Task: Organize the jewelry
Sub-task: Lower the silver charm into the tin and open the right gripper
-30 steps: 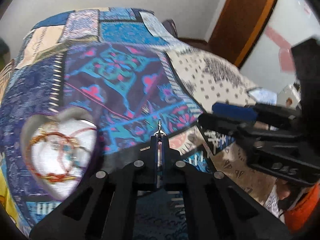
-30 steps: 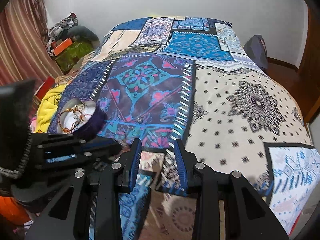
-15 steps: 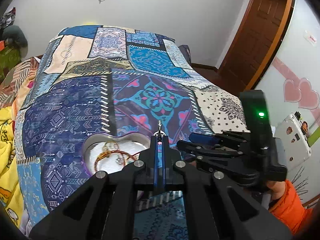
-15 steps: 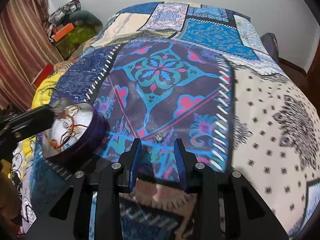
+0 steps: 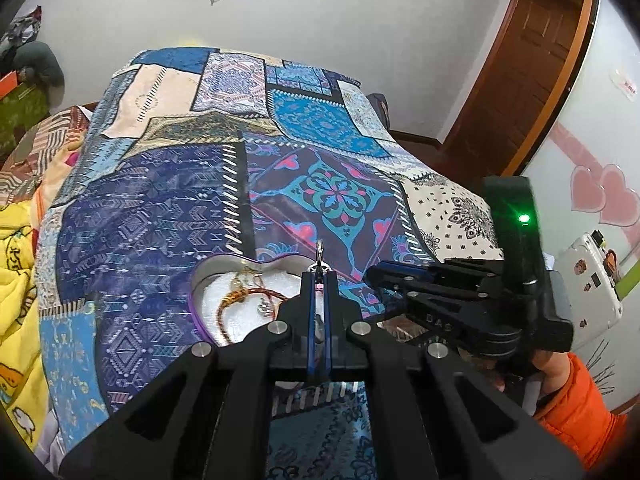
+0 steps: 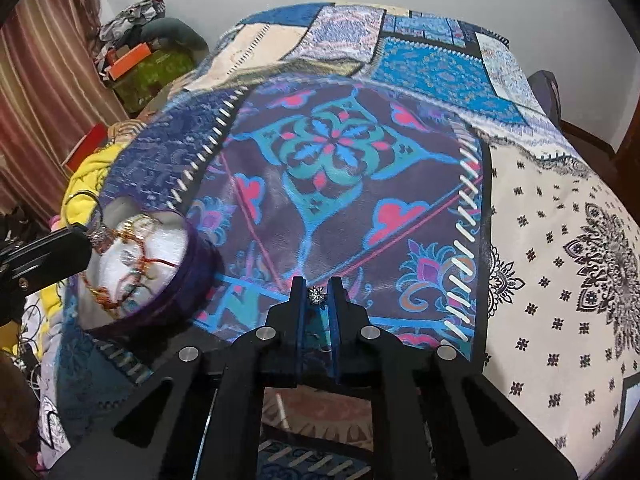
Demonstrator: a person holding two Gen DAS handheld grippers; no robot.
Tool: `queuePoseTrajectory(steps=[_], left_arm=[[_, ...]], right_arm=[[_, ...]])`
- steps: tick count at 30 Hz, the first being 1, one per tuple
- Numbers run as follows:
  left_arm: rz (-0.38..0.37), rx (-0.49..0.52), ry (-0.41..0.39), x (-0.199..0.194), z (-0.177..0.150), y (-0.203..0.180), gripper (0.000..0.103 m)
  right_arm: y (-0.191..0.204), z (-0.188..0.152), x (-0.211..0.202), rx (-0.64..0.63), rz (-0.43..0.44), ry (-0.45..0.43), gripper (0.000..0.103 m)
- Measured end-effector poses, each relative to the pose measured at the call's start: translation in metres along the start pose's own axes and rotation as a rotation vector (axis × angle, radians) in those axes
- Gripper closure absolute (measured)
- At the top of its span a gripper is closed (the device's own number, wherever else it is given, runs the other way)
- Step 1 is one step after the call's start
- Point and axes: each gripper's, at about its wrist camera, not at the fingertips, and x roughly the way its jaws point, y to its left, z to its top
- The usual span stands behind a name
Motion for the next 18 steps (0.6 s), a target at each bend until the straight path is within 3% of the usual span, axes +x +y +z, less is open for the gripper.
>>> queuePoseTrajectory(steps=[10,18], left_arm=[[0.045,-0.015,-0.054,-0.033,0.002,0.017,0.101],[0.047,-0.036,-0.027,-0.031,-0.006,0.027,0.101]], right_arm=[[0.044,0.022,-0.051,-0.074,0.089,-0.149,0.094],[0.069,0.027,-0.037,-0.125,0.128,-0.147,0.094]])
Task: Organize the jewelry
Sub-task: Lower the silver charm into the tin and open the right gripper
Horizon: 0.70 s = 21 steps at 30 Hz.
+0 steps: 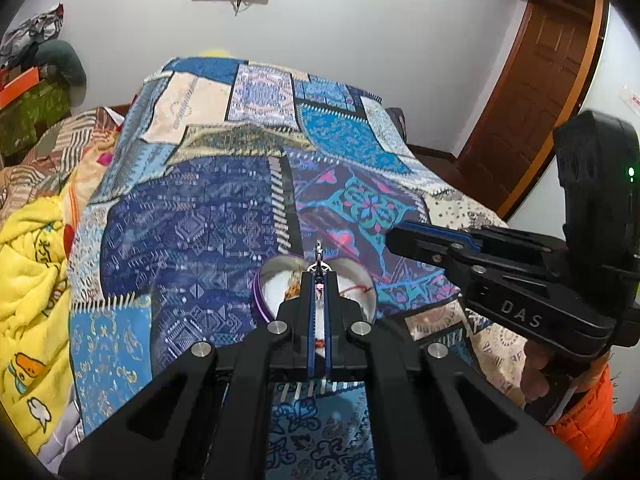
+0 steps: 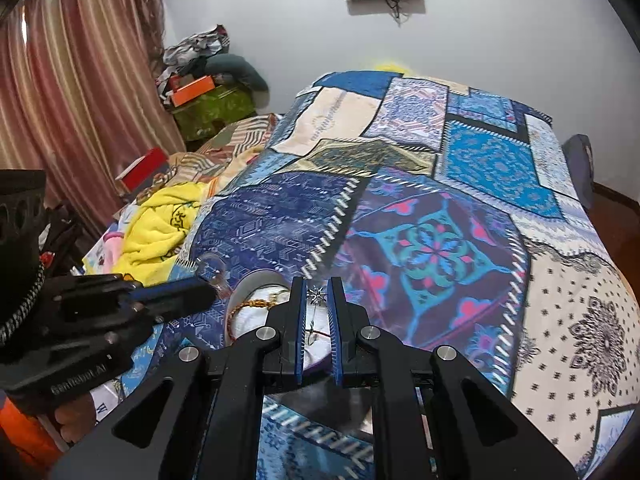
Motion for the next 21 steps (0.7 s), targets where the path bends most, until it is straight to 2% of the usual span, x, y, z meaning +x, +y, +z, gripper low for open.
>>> queuePoseTrajectory(steps=[8,18,21], left_arm=[[-0.007,-0.018,0.072,0.022,-0.016,0.007,0.101],[0.013,-0.013,0.052,0.020,-0.014,0.010,0.101],[0.040,-0.003,0.040,0.016,-0.013,0.010,0.097]], right_arm=[[0.001,-0.011,0.033,0.009,0.030,0.088,0.094],[0.005,-0.016,0.037,-0.009,0.030,0.110,0.093],[0.005,-0.016,0.036,-0.007,0.041,0.116,0.093]])
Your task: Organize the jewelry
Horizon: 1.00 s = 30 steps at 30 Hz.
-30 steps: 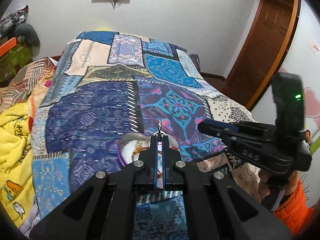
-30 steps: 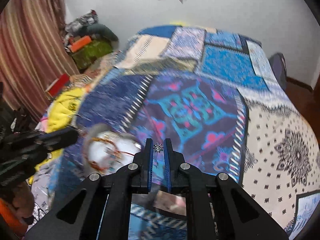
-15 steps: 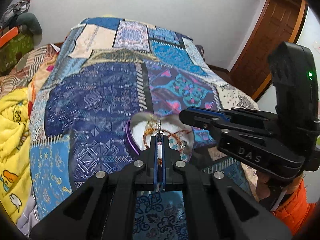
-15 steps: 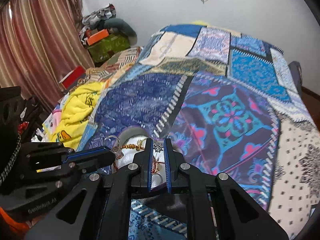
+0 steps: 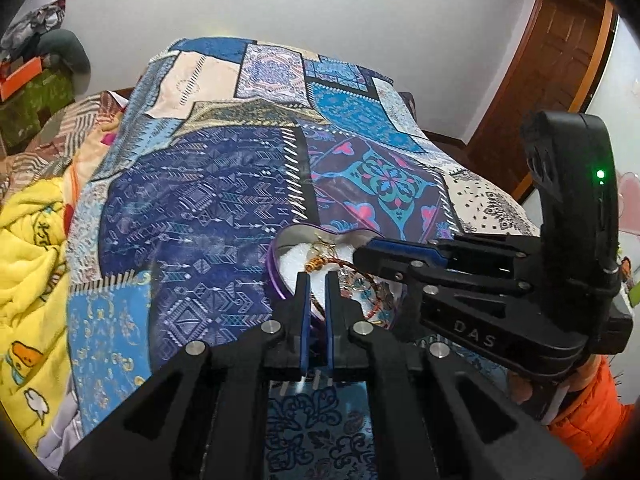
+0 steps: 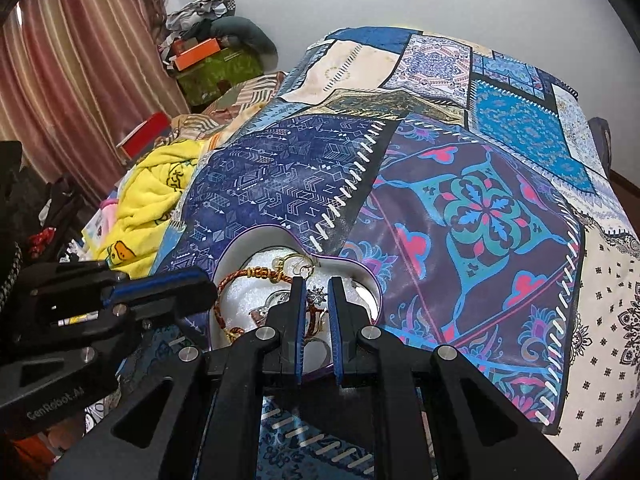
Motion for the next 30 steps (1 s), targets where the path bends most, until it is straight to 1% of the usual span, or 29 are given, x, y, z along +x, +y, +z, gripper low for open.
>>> queuePoseTrajectory(steps=[2,4,5,10,13,15,16,18,22,24,25,27,28,30], left_arm=[[0.014,0.001,-0.007,-0.003,0.000,0.001,0.088],[0.017,-0.003,-0.013,-0.005,0.000,0.002,0.082],[0.020,-0.002,-0.015,-0.006,0.000,0.002,0.082],[0.031,0.018,-0.022,-0.012,0.000,-0.003,0.081],[0.036,0.022,-0.043,-0.024,0.003,-0.007,0.082],[0.037,0.022,-0.071,-0.036,0.007,-0.010,0.081],[0.038,0.023,-0.098,-0.047,0.011,-0.012,0.081],[0.041,0.026,-0.145,-0.066,0.016,-0.017,0.081],[0.061,0.054,-0.286,-0.119,0.025,-0.033,0.081],[0.078,0.075,-0.357,-0.144,0.025,-0.042,0.076],[0.090,0.087,-0.400,-0.158,0.024,-0.048,0.072],[0.109,0.106,-0.466,-0.179,0.021,-0.058,0.067],[0.120,0.116,-0.505,-0.192,0.019,-0.064,0.064],[0.136,0.122,-0.556,-0.208,0.014,-0.071,0.059]], right_arm=[[0.000,0.000,-0.002,0.002,0.001,0.000,0.090],[0.000,0.000,-0.005,0.003,-0.004,-0.008,0.086],[0.000,0.000,-0.008,0.005,-0.006,-0.014,0.085],[-0.001,0.001,-0.021,0.013,-0.017,-0.039,0.084],[0.002,0.003,-0.044,0.016,-0.038,-0.086,0.084],[0.007,0.005,-0.067,0.012,-0.047,-0.138,0.084],[0.009,0.006,-0.075,0.009,-0.053,-0.158,0.084],[0.019,0.008,-0.108,-0.007,-0.075,-0.236,0.084],[0.037,0.009,-0.158,-0.029,-0.117,-0.367,0.084],[0.049,0.006,-0.183,-0.034,-0.135,-0.435,0.084],[0.055,0.003,-0.197,-0.034,-0.146,-0.472,0.084],[0.063,-0.002,-0.213,-0.034,-0.159,-0.520,0.084],[0.068,-0.006,-0.223,-0.032,-0.173,-0.551,0.081],[0.075,-0.012,-0.237,-0.023,-0.192,-0.597,0.070]])
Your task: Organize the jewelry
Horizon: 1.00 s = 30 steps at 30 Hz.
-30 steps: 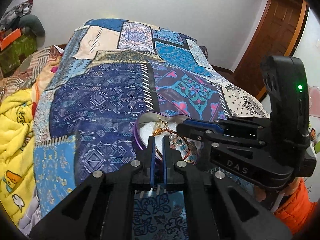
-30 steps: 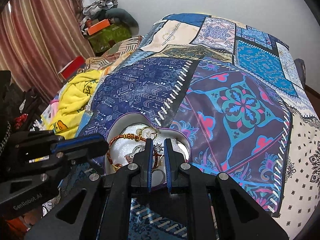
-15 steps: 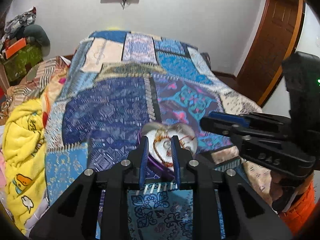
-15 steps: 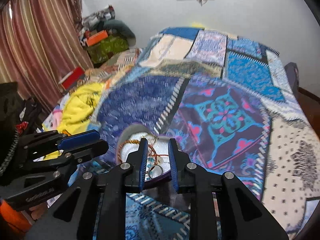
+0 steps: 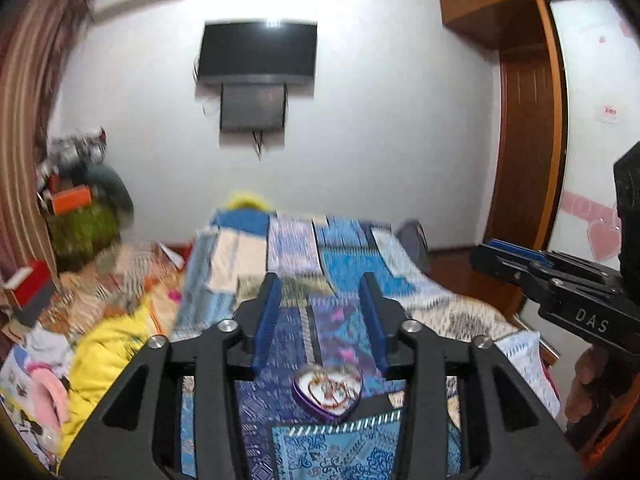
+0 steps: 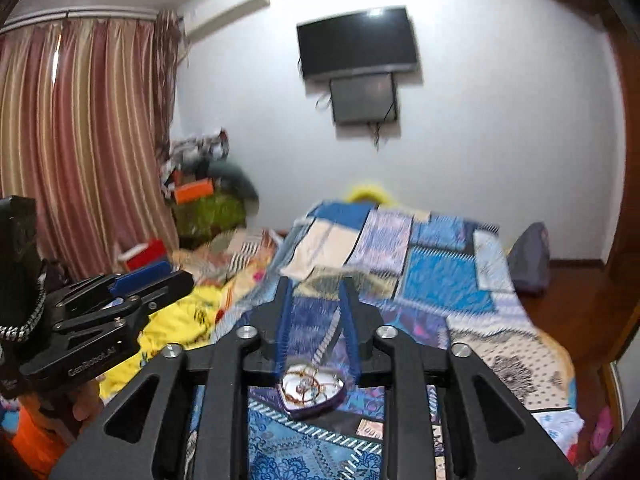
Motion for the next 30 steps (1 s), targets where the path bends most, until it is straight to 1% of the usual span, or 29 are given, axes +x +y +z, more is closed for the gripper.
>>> queuePoseTrajectory(steps=[1,2,3,5,6,7,8,10,11,13,19,30], left_arm=[[0.014,0.002,-0.030,-0.011,0.003,-0.002,0.053],[0.022,0.002,-0.049,-0.017,0.004,-0.002,0.048],[0.029,0.000,-0.065,-0.023,0.006,-0.003,0.045],[0.046,-0.005,-0.094,-0.035,0.008,-0.004,0.027],[0.052,-0.007,-0.106,-0.040,0.008,-0.003,0.022],[0.057,-0.010,-0.122,-0.045,0.008,-0.003,0.013],[0.062,-0.012,-0.133,-0.049,0.008,-0.003,0.010],[0.074,-0.012,-0.148,-0.054,0.008,-0.002,0.010],[0.079,-0.008,-0.151,-0.056,0.008,-0.003,0.010],[0.084,-0.002,-0.152,-0.059,0.006,-0.004,0.009],[0.088,0.000,-0.142,-0.063,0.001,-0.006,0.009],[0.087,-0.024,-0.118,-0.055,0.000,-0.002,0.009]], right_arm=[[0.001,0.001,-0.005,0.002,-0.009,-0.014,0.060],[0.004,0.001,-0.013,0.004,-0.024,-0.040,0.053],[0.006,0.001,-0.018,0.002,-0.035,-0.058,0.050],[0.012,0.001,-0.028,-0.005,-0.069,-0.091,0.039],[0.012,0.001,-0.029,-0.006,-0.079,-0.099,0.036],[0.013,0.001,-0.031,-0.007,-0.092,-0.110,0.029],[0.015,0.001,-0.034,-0.009,-0.109,-0.124,0.022],[0.016,0.000,-0.034,-0.015,-0.134,-0.142,0.015],[0.018,0.000,-0.033,-0.022,-0.154,-0.149,0.013],[0.020,-0.001,-0.034,-0.029,-0.166,-0.149,0.012],[0.017,-0.003,-0.034,-0.021,-0.154,-0.135,0.012],[0.017,-0.009,-0.037,-0.024,-0.142,-0.121,0.011]])
